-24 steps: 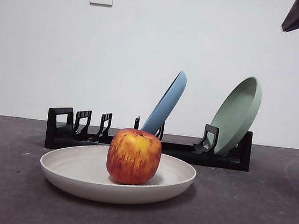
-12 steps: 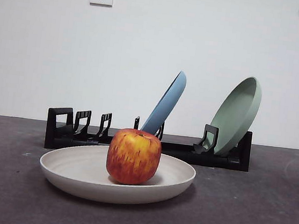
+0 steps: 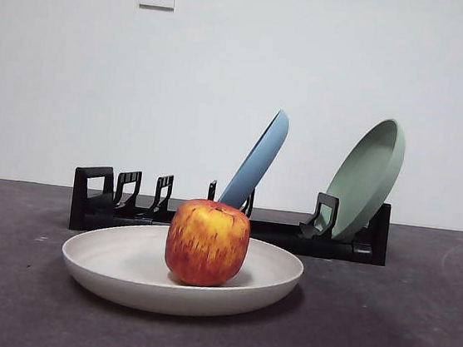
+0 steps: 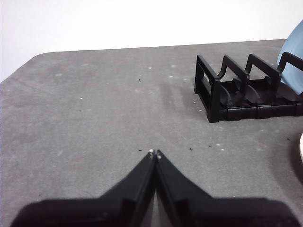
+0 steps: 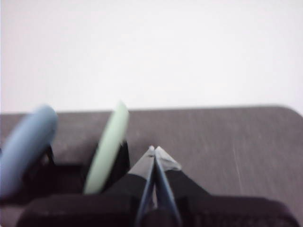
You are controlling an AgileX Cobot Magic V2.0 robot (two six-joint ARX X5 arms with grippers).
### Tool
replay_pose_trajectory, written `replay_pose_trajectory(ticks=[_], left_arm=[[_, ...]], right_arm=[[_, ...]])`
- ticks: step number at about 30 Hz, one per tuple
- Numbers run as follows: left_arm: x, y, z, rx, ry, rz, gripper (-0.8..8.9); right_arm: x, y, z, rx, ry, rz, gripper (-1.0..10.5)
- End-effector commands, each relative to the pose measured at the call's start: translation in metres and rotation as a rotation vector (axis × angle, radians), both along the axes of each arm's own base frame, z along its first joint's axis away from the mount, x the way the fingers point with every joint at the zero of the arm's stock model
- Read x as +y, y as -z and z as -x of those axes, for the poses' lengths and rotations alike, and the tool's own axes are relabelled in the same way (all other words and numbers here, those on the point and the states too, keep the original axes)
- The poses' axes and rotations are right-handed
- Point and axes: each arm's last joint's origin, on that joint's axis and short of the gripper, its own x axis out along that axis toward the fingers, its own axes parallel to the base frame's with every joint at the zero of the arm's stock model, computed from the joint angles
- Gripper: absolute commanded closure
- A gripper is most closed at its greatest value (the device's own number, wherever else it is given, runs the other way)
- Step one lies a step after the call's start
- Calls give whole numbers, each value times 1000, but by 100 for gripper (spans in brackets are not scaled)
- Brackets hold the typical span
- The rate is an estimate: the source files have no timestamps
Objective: Take the yellow plate from the plate rack,put the plate on the table,take the apple from the table,put the apple in the plate
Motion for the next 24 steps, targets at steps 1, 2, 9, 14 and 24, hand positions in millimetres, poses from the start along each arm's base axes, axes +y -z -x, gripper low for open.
replay_pose_trajectory(ticks=[1,2,9,14,24], left_arm=[[0,4,-1,9,-9,8,815],[0,4,-1,9,-9,8,815],[0,4,-1,9,-9,8,815],[0,4,-1,9,-9,8,815],[0,4,-1,9,-9,8,815]], right_arm=[[-1,31,1,44,7,12,958],[-1,38,2,50,7,12,958],[0,82,4,88,-8,-18,958],[2,96,6,82,-81,-24,958],[3,112,5,143,-100,-57,958]])
